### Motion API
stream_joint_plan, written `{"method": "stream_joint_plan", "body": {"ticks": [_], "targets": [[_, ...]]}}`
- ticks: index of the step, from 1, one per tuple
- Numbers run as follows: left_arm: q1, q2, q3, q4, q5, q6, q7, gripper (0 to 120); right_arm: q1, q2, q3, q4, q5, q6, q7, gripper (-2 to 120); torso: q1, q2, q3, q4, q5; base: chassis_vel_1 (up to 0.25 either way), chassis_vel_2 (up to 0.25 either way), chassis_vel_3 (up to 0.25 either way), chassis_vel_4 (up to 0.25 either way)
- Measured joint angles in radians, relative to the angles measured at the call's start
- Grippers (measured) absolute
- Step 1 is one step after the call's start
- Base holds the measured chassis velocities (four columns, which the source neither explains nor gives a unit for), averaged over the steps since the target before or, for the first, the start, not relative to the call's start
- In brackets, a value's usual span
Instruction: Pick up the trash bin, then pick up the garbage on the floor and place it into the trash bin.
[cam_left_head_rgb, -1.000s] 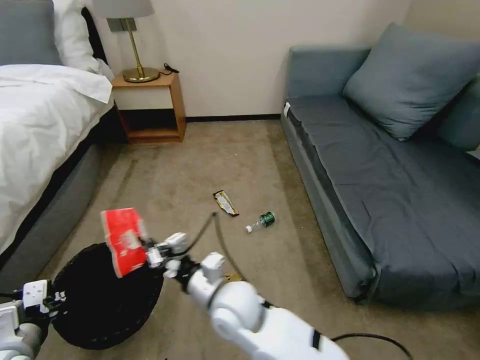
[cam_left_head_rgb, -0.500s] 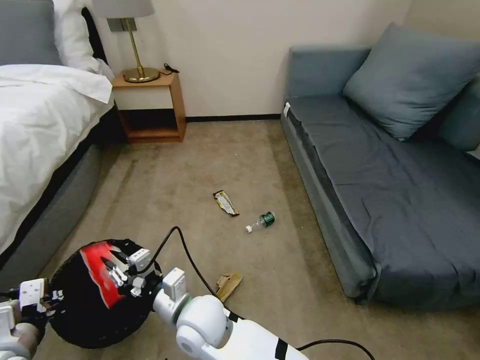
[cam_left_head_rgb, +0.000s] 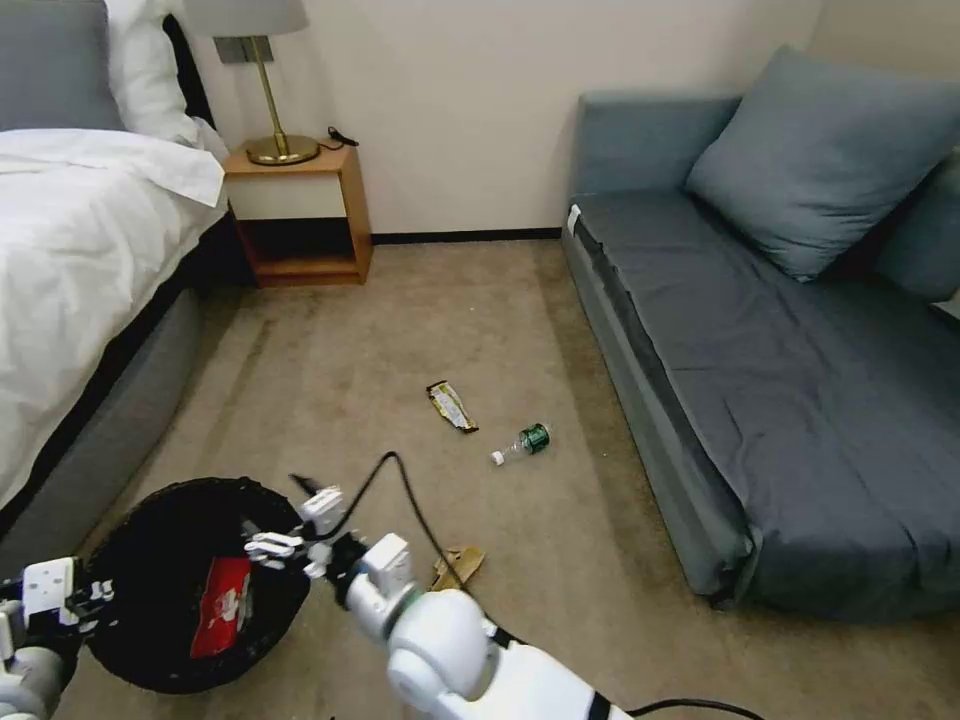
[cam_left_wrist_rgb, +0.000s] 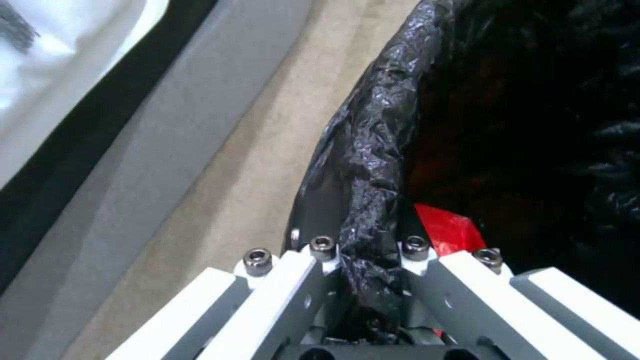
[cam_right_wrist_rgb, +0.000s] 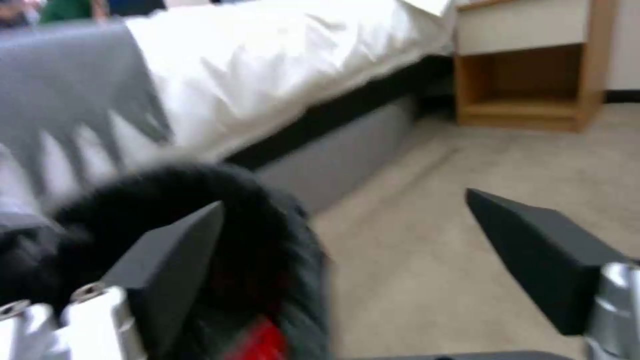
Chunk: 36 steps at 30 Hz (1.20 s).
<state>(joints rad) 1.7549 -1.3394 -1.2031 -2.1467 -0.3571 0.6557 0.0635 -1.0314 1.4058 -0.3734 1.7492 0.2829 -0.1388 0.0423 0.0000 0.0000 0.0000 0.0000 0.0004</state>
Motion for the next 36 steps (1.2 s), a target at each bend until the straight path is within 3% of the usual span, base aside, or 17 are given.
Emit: {"method": "stream_joint_plan", "body": {"ticks": [8, 15, 18, 22, 25, 32, 36], "targets": [[-0.002, -0.002, -0.007, 0.012, -0.001, -0.002, 0.000, 3, -0.021, -0.153, 0.110, -0.068, -0.069, -0.054, -0.075, 100, 0.000, 0.000, 0.000, -0.0001, -0.0001, 0.000, 0.000, 0.000, 0.000], [-0.001, -0.004, -0.013, 0.013, 0.000, -0.002, 0.001, 3, -0.006, -0.165, 0.167, -0.220, -0.043, -0.091, -0.123, 100, 0.000, 0.000, 0.000, -0.0001, -0.0001, 0.000, 0.000, 0.000, 0.000], [0.000, -0.004, -0.020, 0.013, -0.009, -0.002, 0.002, 3, 0.009, -0.163, 0.182, -0.296, -0.076, -0.066, -0.207, 100, 0.000, 0.000, 0.000, 0.0001, 0.0000, 0.000, 0.000, 0.000, 0.000], [0.005, -0.001, -0.031, 0.013, -0.020, -0.002, 0.004, 3, 0.049, -0.164, 0.189, -0.439, -0.179, 0.064, -0.380, 100, 0.000, 0.000, 0.000, 0.0000, -0.0002, 0.000, 0.000, 0.000, 0.000], [0.006, -0.001, -0.036, 0.013, -0.021, -0.002, 0.006, 3, 0.077, -0.156, 0.181, -0.501, -0.208, 0.116, -0.432, 100, 0.000, 0.000, 0.000, 0.0000, -0.0001, 0.000, 0.000, 0.000, 0.000], [0.007, -0.006, -0.040, 0.020, -0.021, -0.002, 0.006, 3, 0.167, -0.107, 0.147, -0.667, -0.292, 0.218, -0.488, 100, 0.000, 0.000, 0.000, 0.0001, -0.0003, 0.000, 0.000, 0.000, 0.000], [0.009, -0.008, -0.046, 0.020, -0.021, -0.002, 0.006, 3, 0.217, -0.067, 0.141, -0.768, -0.326, 0.245, -0.486, 90, 0.000, 0.000, 0.000, 0.0001, -0.0003, 0.000, 0.000, 0.000, 0.000]]}}
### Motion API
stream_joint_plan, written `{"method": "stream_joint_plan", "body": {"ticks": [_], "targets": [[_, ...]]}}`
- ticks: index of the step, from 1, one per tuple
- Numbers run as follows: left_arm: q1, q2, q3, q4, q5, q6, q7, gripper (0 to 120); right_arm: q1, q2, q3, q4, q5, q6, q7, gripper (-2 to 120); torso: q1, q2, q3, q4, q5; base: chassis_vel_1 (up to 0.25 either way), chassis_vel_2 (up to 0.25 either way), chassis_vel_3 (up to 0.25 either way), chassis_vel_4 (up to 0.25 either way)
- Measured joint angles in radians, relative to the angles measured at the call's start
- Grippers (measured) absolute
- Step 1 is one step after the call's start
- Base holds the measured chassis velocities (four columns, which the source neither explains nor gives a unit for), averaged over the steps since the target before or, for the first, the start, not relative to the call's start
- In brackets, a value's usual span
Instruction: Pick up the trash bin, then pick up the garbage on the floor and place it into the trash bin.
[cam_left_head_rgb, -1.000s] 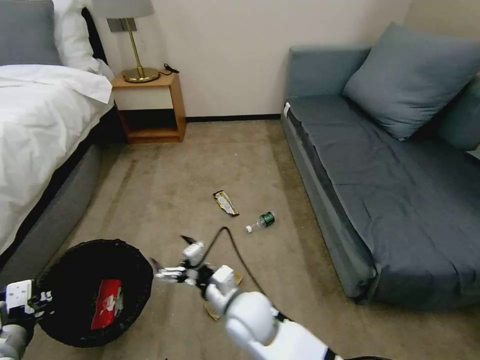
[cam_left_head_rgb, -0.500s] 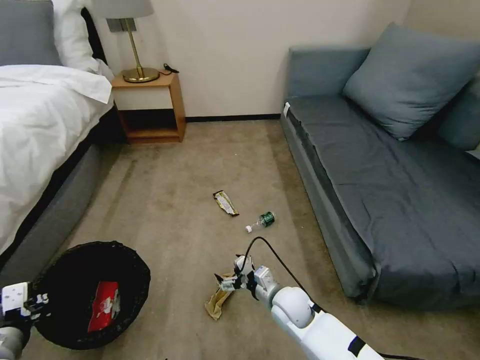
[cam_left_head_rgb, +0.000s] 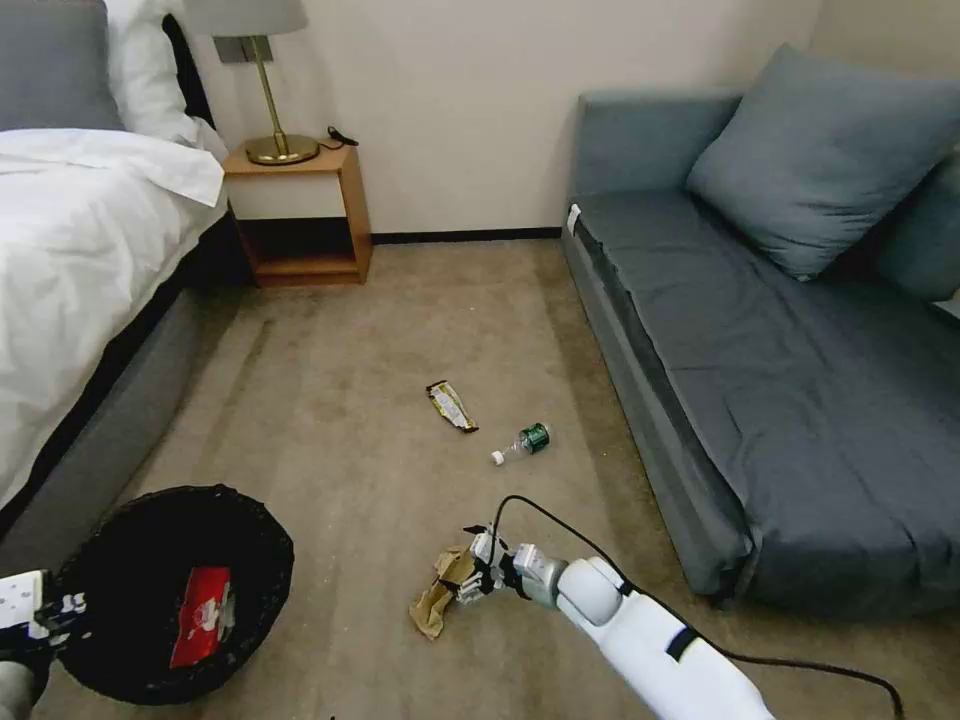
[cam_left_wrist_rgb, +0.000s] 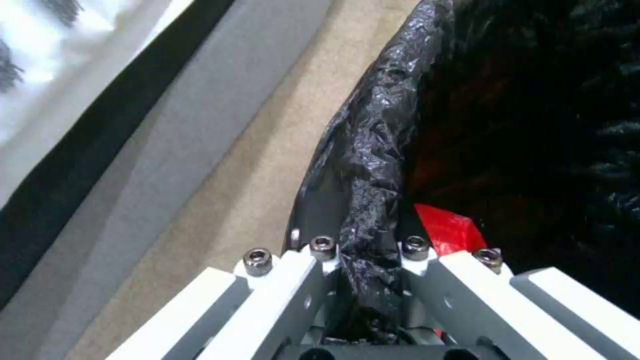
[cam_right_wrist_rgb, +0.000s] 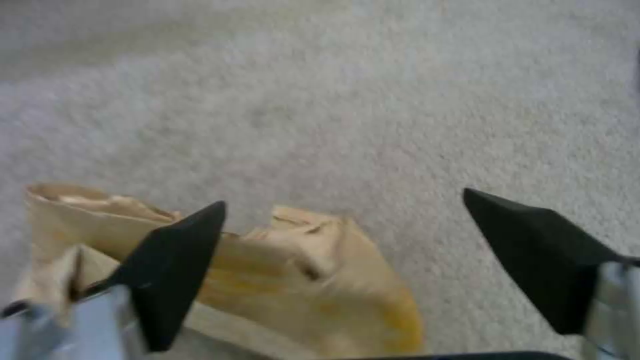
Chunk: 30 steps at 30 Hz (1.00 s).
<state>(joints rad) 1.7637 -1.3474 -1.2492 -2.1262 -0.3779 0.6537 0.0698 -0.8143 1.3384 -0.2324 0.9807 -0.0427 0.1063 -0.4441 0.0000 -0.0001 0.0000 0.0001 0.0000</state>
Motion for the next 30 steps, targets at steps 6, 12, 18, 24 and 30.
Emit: {"method": "stream_joint_plan", "body": {"ticks": [6, 12, 18, 24, 30], "targets": [[0.001, -0.002, -0.007, 0.002, 0.000, -0.002, 0.000, 3, 0.024, 0.013, -0.009, -0.052, -0.033, 0.013, -0.017, 73, 0.000, 0.000, 0.000, -0.0001, -0.0001, 0.000, 0.000, 0.000, 0.000], [0.000, -0.005, -0.008, 0.003, 0.001, -0.003, 0.000, 3, 0.029, 0.020, -0.009, -0.078, -0.056, 0.009, -0.031, 52, 0.000, 0.000, 0.000, 0.0000, 0.0000, 0.000, 0.000, 0.000, 0.000], [-0.003, -0.006, -0.002, 0.004, 0.001, -0.004, 0.000, 3, 0.017, 0.000, -0.003, -0.064, -0.037, -0.016, -0.027, 29, 0.000, 0.000, 0.000, -0.0001, 0.0000, 0.000, 0.000, 0.000, 0.000], [-0.004, -0.006, 0.001, 0.004, 0.001, -0.006, -0.001, 3, 0.014, -0.002, 0.002, -0.063, -0.022, -0.034, -0.023, 7, 0.000, 0.000, 0.000, -0.0001, 0.0000, 0.000, 0.000, 0.000, 0.000], [-0.001, -0.006, 0.000, -0.001, 0.001, -0.009, -0.001, 3, 0.009, 0.000, 0.008, -0.063, -0.003, -0.049, -0.013, 0, 0.000, 0.000, 0.000, -0.0002, 0.0000, 0.000, 0.000, 0.000, 0.000]]}}
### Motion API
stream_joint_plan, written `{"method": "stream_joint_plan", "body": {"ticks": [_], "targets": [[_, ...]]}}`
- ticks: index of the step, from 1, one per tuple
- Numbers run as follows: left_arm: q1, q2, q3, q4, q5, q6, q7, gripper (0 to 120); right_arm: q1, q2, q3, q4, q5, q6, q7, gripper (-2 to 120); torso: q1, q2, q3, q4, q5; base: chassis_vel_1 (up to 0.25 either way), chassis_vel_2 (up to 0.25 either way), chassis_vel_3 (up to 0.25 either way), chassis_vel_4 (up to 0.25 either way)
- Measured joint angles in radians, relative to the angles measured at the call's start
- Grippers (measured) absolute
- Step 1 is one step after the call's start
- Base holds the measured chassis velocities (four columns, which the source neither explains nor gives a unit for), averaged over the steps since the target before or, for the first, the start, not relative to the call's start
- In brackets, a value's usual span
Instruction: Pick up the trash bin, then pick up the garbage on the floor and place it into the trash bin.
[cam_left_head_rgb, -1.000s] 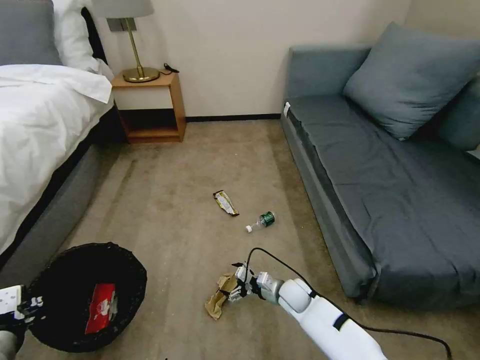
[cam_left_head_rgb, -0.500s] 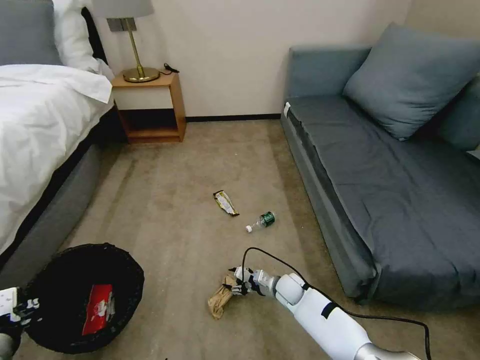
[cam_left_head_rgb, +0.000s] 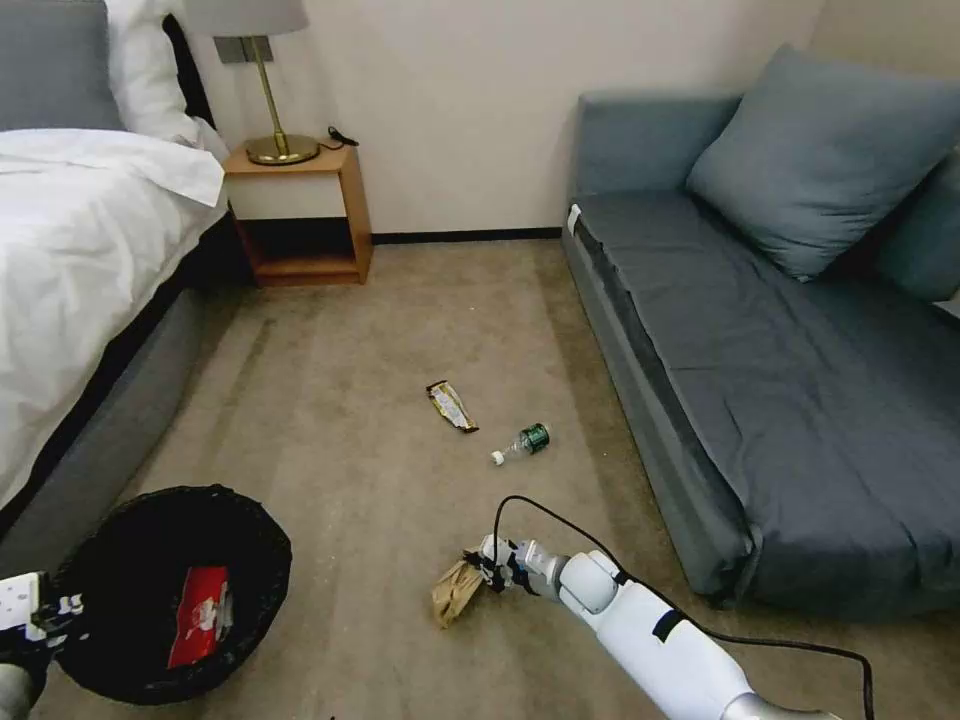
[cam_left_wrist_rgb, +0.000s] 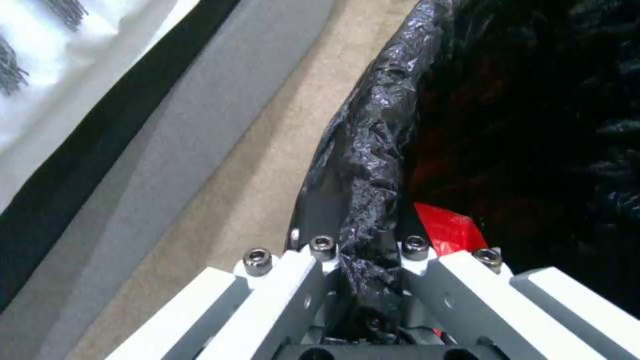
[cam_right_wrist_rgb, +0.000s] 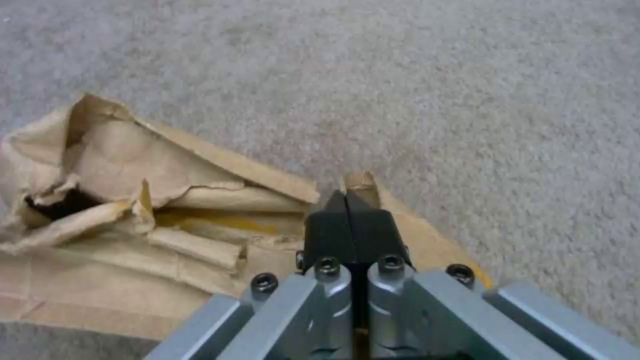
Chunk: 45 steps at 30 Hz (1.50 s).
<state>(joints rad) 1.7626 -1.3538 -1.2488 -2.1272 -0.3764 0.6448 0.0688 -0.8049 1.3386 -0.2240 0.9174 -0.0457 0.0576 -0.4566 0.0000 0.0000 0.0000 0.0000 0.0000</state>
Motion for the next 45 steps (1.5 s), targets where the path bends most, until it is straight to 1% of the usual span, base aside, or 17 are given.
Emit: {"method": "stream_joint_plan", "body": {"ticks": [6, 8, 9, 10, 11, 12, 15, 16, 20, 24, 25, 26, 30, 31, 35, 39, 45], "targets": [[0.001, -0.002, -0.001, 0.000, 0.000, -0.002, 0.000, 3, -0.015, -0.014, 0.012, 0.035, 0.049, -0.015, 0.006, 0, 0.000, 0.000, 0.000, 0.0001, 0.0000, 0.000, 0.000, 0.000, 0.000], [-0.001, -0.004, 0.001, 0.000, 0.001, -0.003, -0.001, 3, -0.037, -0.044, 0.015, 0.113, 0.124, -0.037, 0.015, 0, 0.000, 0.000, 0.000, -0.0001, 0.0000, 0.000, 0.000, 0.000, 0.000], [-0.001, -0.004, 0.001, 0.000, 0.001, -0.003, -0.001, 3, -0.037, -0.044, 0.015, 0.113, 0.124, -0.037, 0.015, 0, 0.000, 0.000, 0.000, -0.0001, 0.0000, 0.000, 0.000, 0.000, 0.000], [-0.002, -0.005, 0.004, 0.000, 0.001, -0.003, -0.002, 3, -0.058, -0.068, 0.017, 0.180, 0.165, -0.050, 0.021, 0, 0.000, 0.000, 0.000, 0.0000, 0.0000, 0.000, 0.000, 0.000, 0.000], [-0.003, -0.007, 0.014, 0.000, 0.003, -0.004, -0.003, 3, -0.100, -0.114, 0.024, 0.331, 0.261, -0.084, 0.040, 0, 0.000, 0.000, 0.000, -0.0001, -0.0001, 0.000, 0.000, 0.000, 0.000], [-0.003, -0.007, 0.014, 0.000, 0.003, -0.004, -0.003, 3, -0.100, -0.114, 0.024, 0.331, 0.261, -0.084, 0.040, 0, 0.000, 0.000, 0.000, -0.0001, -0.0001, 0.000, 0.000, 0.000, 0.000], [-0.004, -0.009, 0.030, 0.002, 0.006, -0.005, -0.003, 3, -0.130, -0.149, 0.027, 0.574, 0.415, -0.163, 0.098, 0, 0.000, 0.000, 0.000, -0.0001, -0.0002, 0.000, 0.000, 0.000, 0.000], [-0.004, -0.009, 0.030, 0.002, 0.006, -0.005, -0.003, 3, -0.130, -0.149, 0.027, 0.574, 0.415, -0.163, 0.098, 0, 0.000, 0.000, 0.000, -0.0001, -0.0002, 0.000, 0.000, 0.000, 0.000], [-0.001, -0.009, 0.033, 0.002, 0.007, -0.005, -0.003, 3, -0.101, -0.132, -0.012, 0.697, 0.507, -0.201, 0.175, 0, 0.000, 0.000, 0.000, -0.0001, -0.0002, 0.000, 0.000, 0.000, 0.000], [0.004, -0.008, 0.035, 0.000, 0.008, -0.006, -0.003, 3, -0.017, -0.069, -0.120, 0.770, 0.583, -0.188, 0.281, 0, 0.000, 0.000, 0.000, 0.0002, -0.0003, 0.000, 0.000, 0.000, 0.000], [0.004, -0.008, 0.037, 0.000, 0.008, -0.006, -0.003, 3, 0.011, -0.038, -0.160, 0.779, 0.594, -0.179, 0.306, 0, 0.000, 0.000, 0.000, 0.0002, -0.0003, 0.000, 0.000, 0.000, 0.000], [0.004, -0.008, 0.037, 0.000, 0.008, -0.006, -0.003, 3, 0.011, -0.038, -0.160, 0.779, 0.594, -0.179, 0.306, 0, 0.000, 0.000, 0.000, 0.0002, -0.0003, 0.000, 0.000, 0.000, 0.000], [-0.001, -0.013, 0.040, -0.005, 0.008, -0.002, -0.003, 3, 0.082, 0.082, -0.278, 0.764, 0.562, -0.160, 0.386, 0, 0.000, 0.000, 0.000, 0.0003, -0.0003, 0.000, 0.000, 0.000, 0.000], [-0.001, -0.013, 0.040, -0.005, 0.008, -0.002, -0.003, 3, 0.082, 0.082, -0.278, 0.764, 0.562, -0.160, 0.386, 0, 0.000, 0.000, 0.000, 0.0003, -0.0003, 0.000, 0.000, 0.000, 0.000], [-0.003, -0.025, 0.041, -0.019, 0.008, 0.001, -0.003, 3, 0.118, 0.190, -0.362, 0.671, 0.425, -0.127, 0.436, 0, 0.000, 0.000, 0.000, 0.0003, -0.0004, 0.000, 0.000, 0.000, 0.000], [-0.001, -0.029, 0.041, -0.025, 0.008, 0.001, -0.003, 3, 0.123, 0.238, -0.388, 0.601, 0.364, -0.105, 0.468, 0, 0.000, 0.000, 0.000, 0.0002, -0.0004, 0.000, 0.000, 0.000, 0.000], [0.004, -0.030, 0.038, -0.033, 0.006, 0.001, -0.003, 3, 0.123, 0.260, -0.395, 0.549, 0.332, -0.091, 0.489, 0, 0.000, 0.000, 0.000, 0.0000, -0.0003, 0.000, 0.000, 0.000, 0.000]]}}
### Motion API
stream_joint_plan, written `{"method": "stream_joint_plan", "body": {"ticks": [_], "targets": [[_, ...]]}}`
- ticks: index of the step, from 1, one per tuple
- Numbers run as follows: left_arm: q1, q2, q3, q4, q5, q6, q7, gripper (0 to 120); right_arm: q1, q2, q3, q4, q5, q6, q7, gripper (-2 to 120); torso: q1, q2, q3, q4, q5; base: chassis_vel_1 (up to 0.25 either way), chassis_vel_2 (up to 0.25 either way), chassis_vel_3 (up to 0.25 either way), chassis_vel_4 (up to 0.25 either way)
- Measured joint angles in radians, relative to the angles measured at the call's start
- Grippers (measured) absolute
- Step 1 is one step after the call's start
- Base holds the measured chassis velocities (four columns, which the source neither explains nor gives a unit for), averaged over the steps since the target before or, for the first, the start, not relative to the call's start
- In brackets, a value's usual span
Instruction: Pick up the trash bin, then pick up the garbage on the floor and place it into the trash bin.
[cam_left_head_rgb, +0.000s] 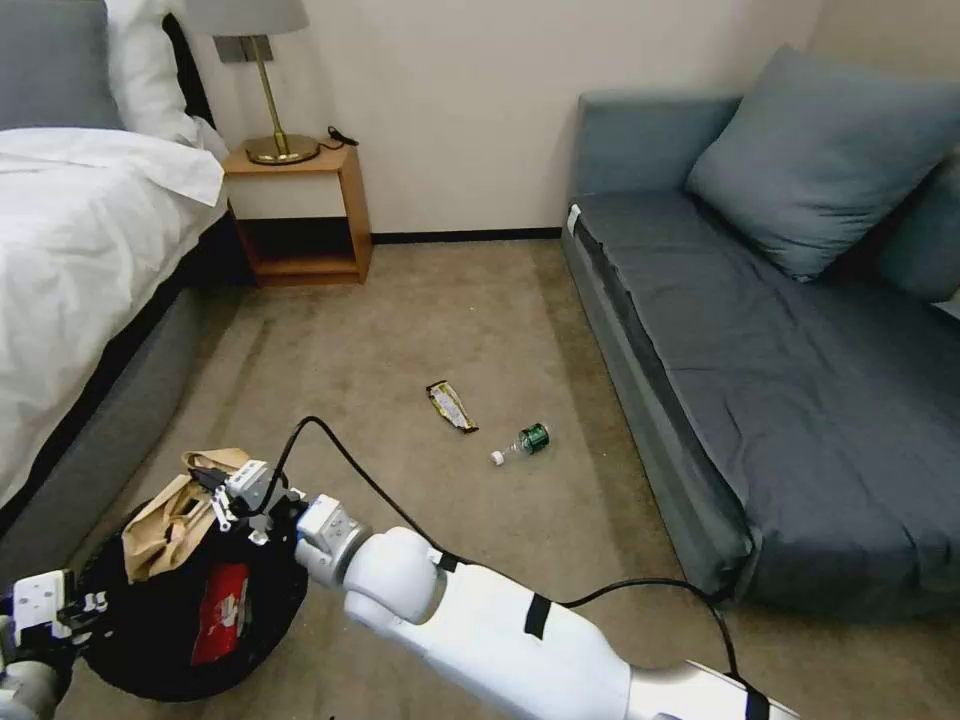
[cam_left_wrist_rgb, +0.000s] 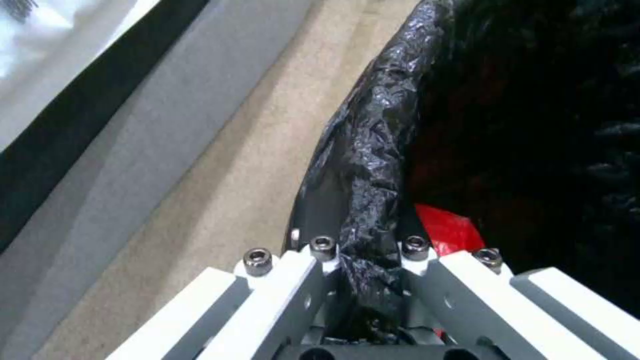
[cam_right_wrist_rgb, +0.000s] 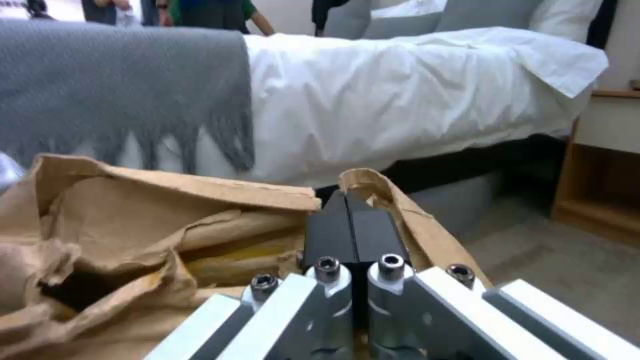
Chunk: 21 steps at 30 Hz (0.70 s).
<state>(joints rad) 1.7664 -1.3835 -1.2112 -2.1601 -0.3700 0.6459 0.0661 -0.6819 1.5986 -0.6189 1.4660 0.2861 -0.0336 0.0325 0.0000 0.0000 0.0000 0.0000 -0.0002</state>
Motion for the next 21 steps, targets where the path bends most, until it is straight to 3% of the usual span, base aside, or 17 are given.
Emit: {"method": "stream_joint_plan", "body": {"ticks": [7, 14, 16, 21], "targets": [[0.001, -0.001, -0.002, -0.008, -0.002, 0.001, 0.001, 3, -0.009, -0.004, -0.014, -0.002, -0.013, -0.005, 0.010, 0, 0.000, 0.000, 0.000, 0.0000, 0.0000, 0.000, 0.000, 0.000, 0.000], [-0.001, -0.006, -0.003, -0.010, -0.003, 0.002, 0.001, 3, -0.021, -0.021, -0.031, 0.027, -0.014, -0.017, 0.009, 30, 0.000, 0.000, 0.000, 0.0000, 0.0001, 0.000, 0.000, 0.000, 0.000], [-0.002, -0.007, -0.003, -0.010, -0.003, 0.002, 0.001, 3, -0.024, -0.023, -0.032, 0.033, -0.014, -0.019, 0.009, 32, 0.000, 0.000, 0.000, 0.0000, 0.0001, 0.000, 0.000, 0.000, 0.000], [-0.002, -0.007, -0.003, -0.008, -0.004, 0.002, 0.001, 3, -0.042, -0.034, -0.033, 0.054, -0.015, -0.026, 0.011, 52, 0.000, 0.000, 0.000, 0.0000, 0.0003, 0.000, 0.000, 0.000, 0.000]]}}
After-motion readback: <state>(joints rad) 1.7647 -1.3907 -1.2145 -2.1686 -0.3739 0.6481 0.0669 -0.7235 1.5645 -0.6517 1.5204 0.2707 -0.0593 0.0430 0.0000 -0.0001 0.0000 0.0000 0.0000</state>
